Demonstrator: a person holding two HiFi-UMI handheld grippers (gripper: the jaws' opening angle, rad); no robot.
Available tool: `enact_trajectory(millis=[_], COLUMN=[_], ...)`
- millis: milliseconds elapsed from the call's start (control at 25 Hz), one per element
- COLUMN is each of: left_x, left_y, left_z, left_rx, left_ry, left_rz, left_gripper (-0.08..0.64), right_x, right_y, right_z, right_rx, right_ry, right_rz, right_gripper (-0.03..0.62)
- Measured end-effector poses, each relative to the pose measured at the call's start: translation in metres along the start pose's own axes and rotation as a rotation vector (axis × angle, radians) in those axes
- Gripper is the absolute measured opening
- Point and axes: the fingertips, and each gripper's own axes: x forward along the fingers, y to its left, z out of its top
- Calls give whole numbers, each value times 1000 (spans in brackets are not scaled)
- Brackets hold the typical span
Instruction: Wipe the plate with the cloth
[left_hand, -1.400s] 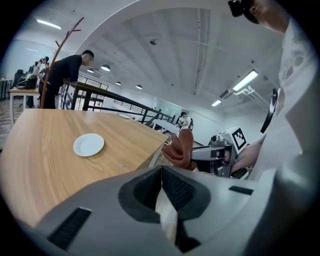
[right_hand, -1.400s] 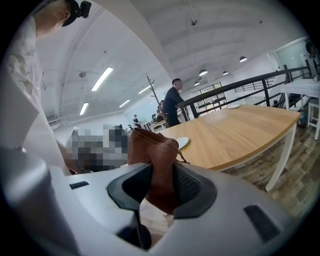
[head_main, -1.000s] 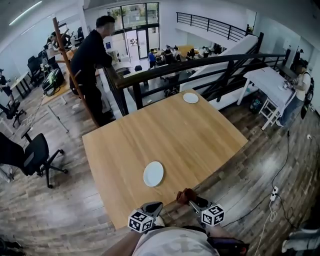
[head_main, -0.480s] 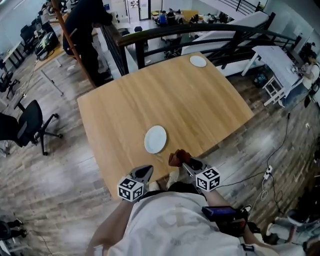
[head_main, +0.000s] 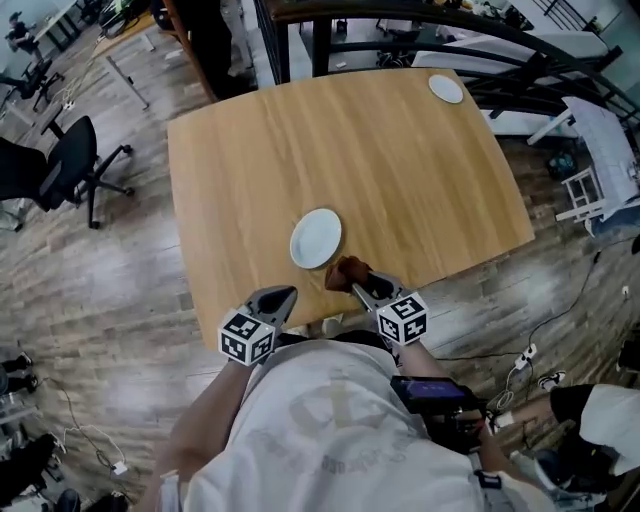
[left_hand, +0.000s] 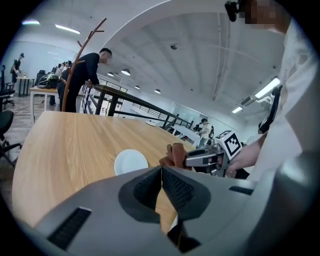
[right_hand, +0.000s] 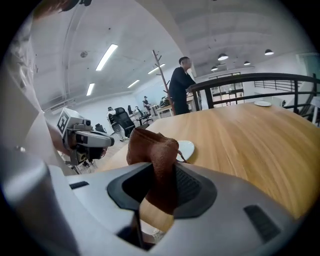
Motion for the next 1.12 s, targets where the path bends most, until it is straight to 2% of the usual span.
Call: enact_trajectory(millis=[240, 480, 720, 920, 1120], left_x=[-5, -5, -9, -11, -11], left_y=[12, 30, 40, 44, 46], left_z=[0, 2, 1, -5, -11], left_rx=[-46, -93, -129, -142, -152], left_ry=[-8, -32, -39, -26, -8], left_rz=[77, 140, 145, 136, 120], left_gripper=[14, 12, 14, 14, 13], right_x=[36, 63, 88, 109, 119], right_y=[6, -1, -3, -8, -27], right_z=[-3, 3, 16, 3, 10], right_rx=[-99, -170, -222, -372, -442], right_ry=[103, 161, 207, 327, 360], right_rz=[111, 161, 142, 135, 95], right_gripper=[127, 127, 127, 127, 127])
